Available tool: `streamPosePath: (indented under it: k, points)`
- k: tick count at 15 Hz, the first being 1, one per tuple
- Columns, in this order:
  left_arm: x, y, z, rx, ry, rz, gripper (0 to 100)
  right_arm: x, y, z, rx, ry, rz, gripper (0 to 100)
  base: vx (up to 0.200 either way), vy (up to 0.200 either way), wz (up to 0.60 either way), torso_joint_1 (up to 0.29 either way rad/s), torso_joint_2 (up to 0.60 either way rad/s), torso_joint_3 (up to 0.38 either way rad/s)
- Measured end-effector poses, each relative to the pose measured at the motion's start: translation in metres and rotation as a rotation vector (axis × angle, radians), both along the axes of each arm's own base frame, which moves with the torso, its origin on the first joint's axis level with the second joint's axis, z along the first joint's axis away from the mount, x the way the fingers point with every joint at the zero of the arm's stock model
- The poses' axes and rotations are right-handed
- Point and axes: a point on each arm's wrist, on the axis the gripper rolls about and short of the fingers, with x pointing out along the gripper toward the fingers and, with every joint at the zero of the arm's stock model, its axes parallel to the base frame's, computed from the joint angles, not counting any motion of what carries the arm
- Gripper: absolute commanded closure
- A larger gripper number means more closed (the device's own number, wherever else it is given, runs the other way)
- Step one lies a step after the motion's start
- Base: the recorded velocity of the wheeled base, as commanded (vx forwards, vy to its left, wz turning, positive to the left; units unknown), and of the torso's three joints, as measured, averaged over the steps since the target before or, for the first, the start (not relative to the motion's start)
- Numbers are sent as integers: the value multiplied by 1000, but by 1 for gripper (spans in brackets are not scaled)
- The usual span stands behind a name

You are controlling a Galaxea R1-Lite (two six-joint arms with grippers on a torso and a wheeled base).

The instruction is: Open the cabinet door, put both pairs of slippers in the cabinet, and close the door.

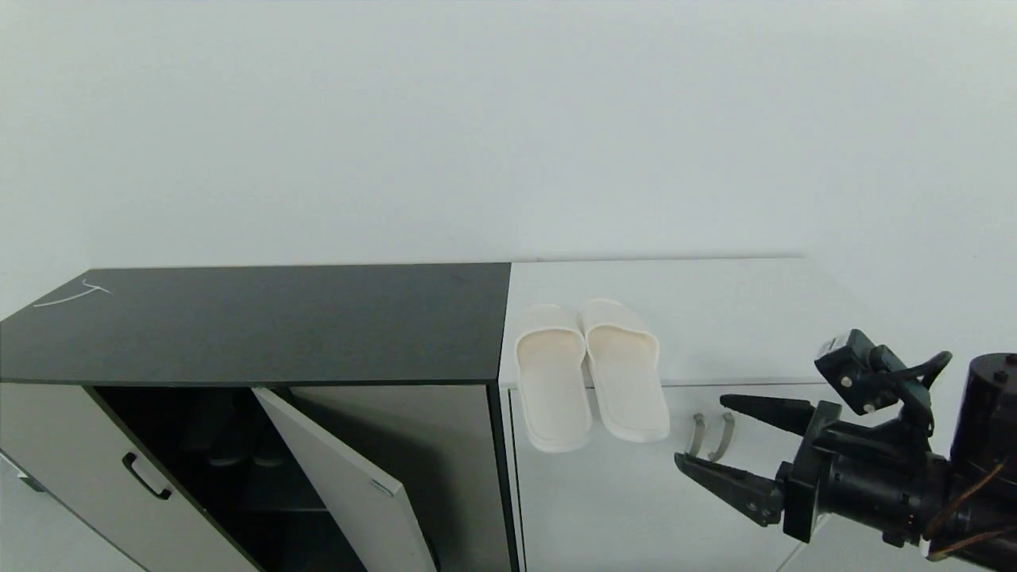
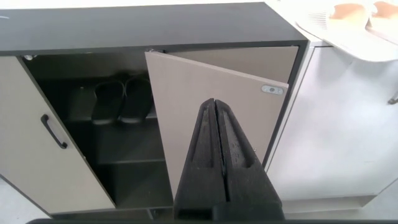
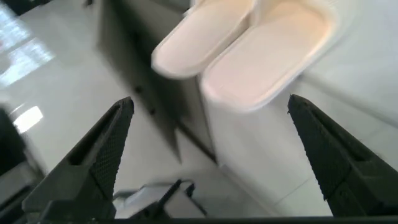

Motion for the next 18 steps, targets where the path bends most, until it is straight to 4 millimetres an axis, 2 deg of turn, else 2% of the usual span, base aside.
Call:
streamPosePath:
  k: [2,6,8,11,14,18]
  points:
    - [0,0,0,0,0,0,100,3,15,9,40,1,-95,0,0,0,0,0,0,0]
    - [0,0,0,0,0,0,100,11,83,32,99,-35,-337,0,0,0,0,0,0,0]
    - [0,0,0,0,0,0,100,22,112,33,62,-10,-388,0,0,0,0,0,0,0]
    - [0,0,0,0,0,0,100,43,142,30,29,37,-485,0,0,0,0,0,0,0]
    - [0,0,0,0,0,1,100,72,158,21,19,38,-572,0,0,0,0,0,0,0]
    - [0,0,0,0,0,0,100,105,168,-3,-14,53,-624,0,0,0,0,0,0,0]
